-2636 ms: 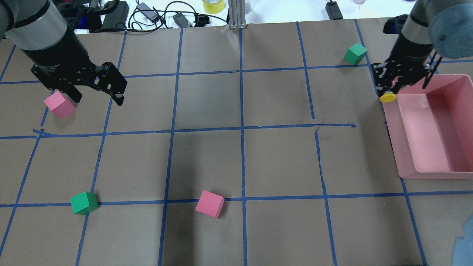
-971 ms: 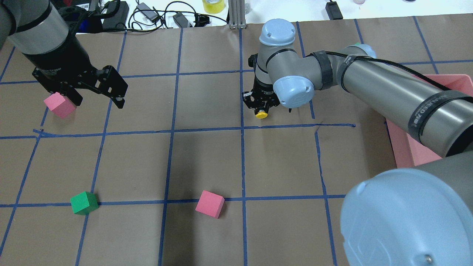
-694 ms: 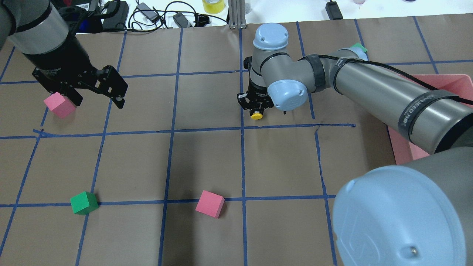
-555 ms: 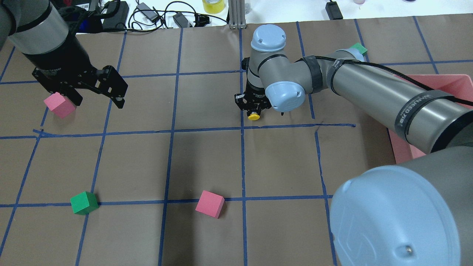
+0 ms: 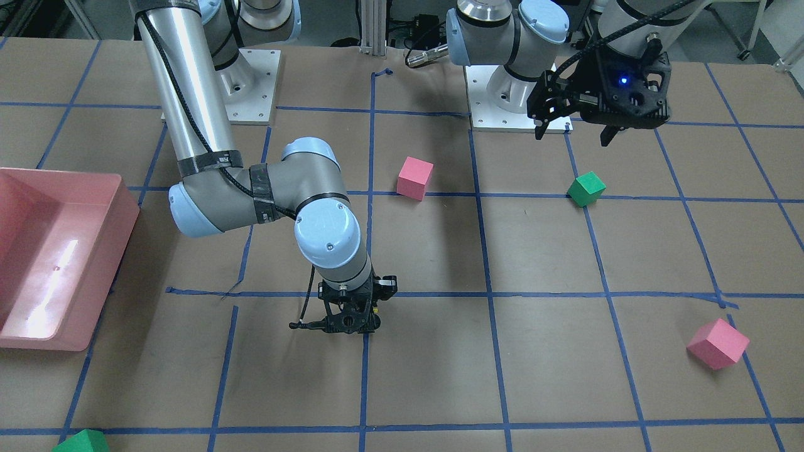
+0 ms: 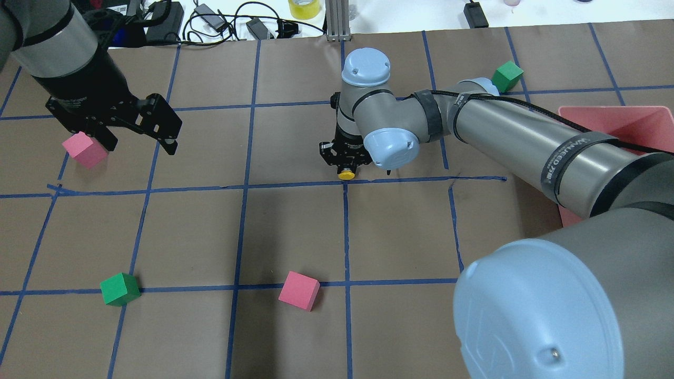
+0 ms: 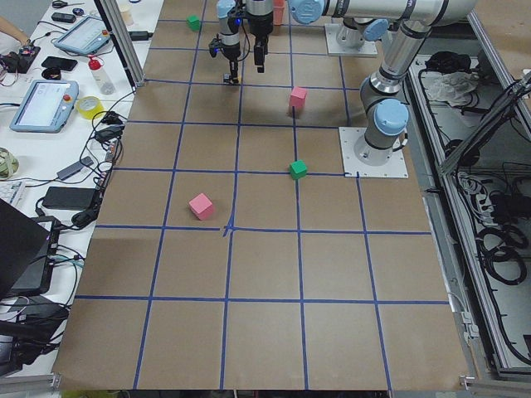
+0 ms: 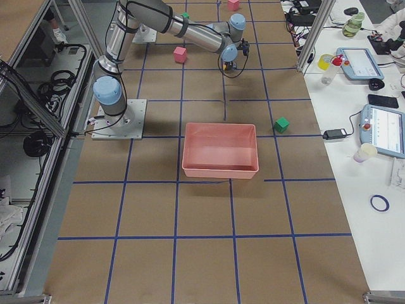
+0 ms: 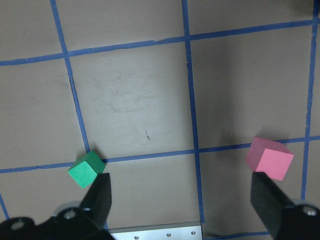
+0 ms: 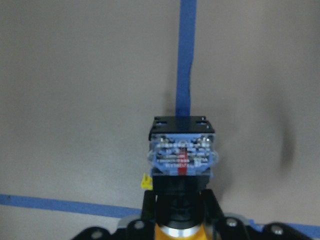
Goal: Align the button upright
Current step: 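Lower the button onto the table with the right gripper, then open the right gripper and raise it away from the button, then reach the left gripper to the lying button and grasp it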
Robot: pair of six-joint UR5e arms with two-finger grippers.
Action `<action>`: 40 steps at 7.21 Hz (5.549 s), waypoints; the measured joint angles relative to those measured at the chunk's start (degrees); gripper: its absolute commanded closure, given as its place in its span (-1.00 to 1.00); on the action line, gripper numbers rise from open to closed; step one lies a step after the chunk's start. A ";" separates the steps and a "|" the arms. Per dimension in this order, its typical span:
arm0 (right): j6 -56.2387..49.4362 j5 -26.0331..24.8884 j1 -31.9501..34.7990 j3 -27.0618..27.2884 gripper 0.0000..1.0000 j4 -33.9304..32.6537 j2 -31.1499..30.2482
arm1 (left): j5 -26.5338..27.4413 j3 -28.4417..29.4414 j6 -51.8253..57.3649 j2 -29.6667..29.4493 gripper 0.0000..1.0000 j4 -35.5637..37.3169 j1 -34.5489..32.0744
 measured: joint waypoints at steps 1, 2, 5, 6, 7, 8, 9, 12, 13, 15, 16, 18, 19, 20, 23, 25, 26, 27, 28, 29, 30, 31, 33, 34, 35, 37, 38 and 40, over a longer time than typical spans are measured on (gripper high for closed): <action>1.27 0.09 0.49 -0.04 1.00 -0.58 0.23 | 0.01 0.00 0.02 0.00 -1.00 -0.01 0.00; 1.93 0.27 0.80 -0.04 1.00 -1.38 0.50 | 0.01 0.00 0.04 0.00 -1.00 -0.01 0.00; 2.31 1.43 1.11 -0.02 0.52 -3.32 0.77 | 0.01 0.00 0.03 0.00 -1.00 -0.01 0.00; 2.32 1.57 1.23 -0.01 0.43 -3.89 0.80 | 0.01 0.00 -0.01 0.00 -1.00 -0.01 0.00; 2.32 1.60 1.28 0.00 0.42 -4.17 0.79 | 0.01 0.00 -0.01 0.00 -1.00 -0.01 0.00; 2.32 1.60 1.31 0.04 0.41 -4.30 0.79 | 0.01 0.00 0.00 0.00 -1.00 -0.01 0.00; 2.33 1.61 1.32 0.07 0.10 -4.34 0.80 | 0.01 0.00 0.00 0.00 -1.00 -0.01 0.00; 2.23 1.57 1.32 0.13 0.08 -4.37 1.04 | 0.01 0.00 0.05 0.00 -1.00 -0.01 0.00; 2.20 1.56 1.32 0.16 0.05 -4.38 1.11 | 0.01 0.00 0.05 0.00 -1.00 -0.01 0.00; 2.23 1.54 1.32 0.14 -0.22 -4.37 1.10 | 0.01 0.00 -0.01 0.00 -1.00 -0.01 0.00; 2.23 1.48 1.32 0.06 -0.34 -4.37 0.91 | 0.01 0.00 -0.01 0.00 -1.00 -0.01 0.00; 2.31 1.25 1.28 -0.04 -0.45 -4.37 0.39 | 0.01 0.00 0.04 0.00 -1.00 -0.01 0.00; 2.37 1.04 1.25 -0.06 -0.54 -4.36 0.01 | 0.01 0.00 0.04 0.00 -1.00 -0.01 0.00; 2.38 0.72 1.21 -0.07 -0.65 -4.32 -0.58 | 0.01 0.00 0.05 0.00 -1.00 -0.03 0.00; 2.48 0.29 0.76 -0.07 -0.81 -4.17 -2.45 | 0.01 0.00 0.05 0.00 -1.00 -0.10 0.00; 2.12 0.00 -0.43 0.19 -0.93 -3.66 -3.54 | 0.07 0.00 0.05 0.00 -1.00 -0.10 0.00; 1.58 -0.42 -1.41 0.56 -0.94 -3.17 -4.26 | 0.09 0.00 0.05 0.00 -1.00 -0.10 0.00; 0.81 -0.64 -2.43 1.00 -0.95 -2.02 -5.16 | 0.09 0.00 0.05 0.00 -1.00 -0.10 0.00; -0.34 -0.73 -3.39 1.24 -0.96 -0.08 -6.34 | 0.06 0.00 0.05 -0.02 -1.00 -0.04 0.00; -1.73 -0.78 -4.30 1.36 -0.98 1.87 -7.36 | -0.08 -0.12 0.05 -0.21 -1.00 0.23 0.00; -3.12 -0.78 -5.23 1.39 -1.00 3.33 -8.14 | -0.30 -0.35 0.05 -0.67 -1.00 0.88 0.05; -4.83 -0.75 -6.39 1.39 -1.00 4.69 -8.91 | -0.49 -0.51 -0.14 -1.43 -1.00 1.76 0.09; -9.87 -0.71 -10.63 1.35 -1.00 10.04 -12.19 | -0.12 -0.73 -0.43 -3.61 -1.00 2.29 0.05; -12.70 -0.79 -13.41 1.34 -1.00 14.30 -14.87 | -0.14 -1.01 -0.49 -4.51 -1.00 2.41 -0.14; -14.37 -1.20 -15.75 1.34 -1.00 19.03 -18.03 | -0.51 -2.05 -1.32 -5.23 -1.00 2.76 -0.92; -17.54 -2.70 -17.75 0.71 -1.00 28.64 -25.82 | -2.90 -7.55 -7.61 -6.81 -1.00 11.81 -4.93; -18.23 -3.25 -17.91 0.44 -1.00 31.83 -29.54 | -4.04 -11.13 -11.78 -7.82 -0.92 21.17 -7.28; -18.19 -4.13 -18.09 0.47 -1.00 38.18 -32.51 | -4.20 -18.20 -18.63 -10.36 -0.88 39.96 -12.12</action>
